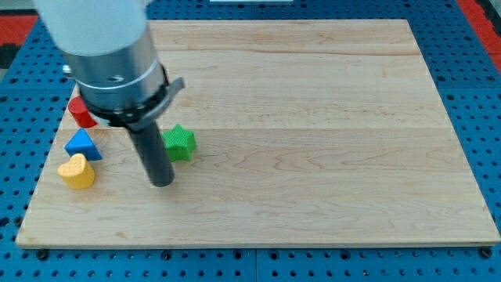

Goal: Push the green star diagonal to the bottom right of the green circle

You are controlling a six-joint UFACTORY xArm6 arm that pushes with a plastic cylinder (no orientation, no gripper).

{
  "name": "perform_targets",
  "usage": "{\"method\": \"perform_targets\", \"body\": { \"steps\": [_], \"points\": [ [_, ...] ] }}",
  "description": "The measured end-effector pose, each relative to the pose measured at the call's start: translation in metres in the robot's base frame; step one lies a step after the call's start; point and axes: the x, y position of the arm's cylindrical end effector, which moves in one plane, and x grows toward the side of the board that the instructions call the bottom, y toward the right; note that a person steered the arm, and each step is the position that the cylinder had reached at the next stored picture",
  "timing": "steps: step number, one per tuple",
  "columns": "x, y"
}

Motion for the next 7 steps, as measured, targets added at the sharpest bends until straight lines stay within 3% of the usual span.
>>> {"method": "perform_targets", "body": {
  "steps": [3,7],
  "points": [
    [-0.085,0.016],
    [-0.093,0.013]
  ]
}}
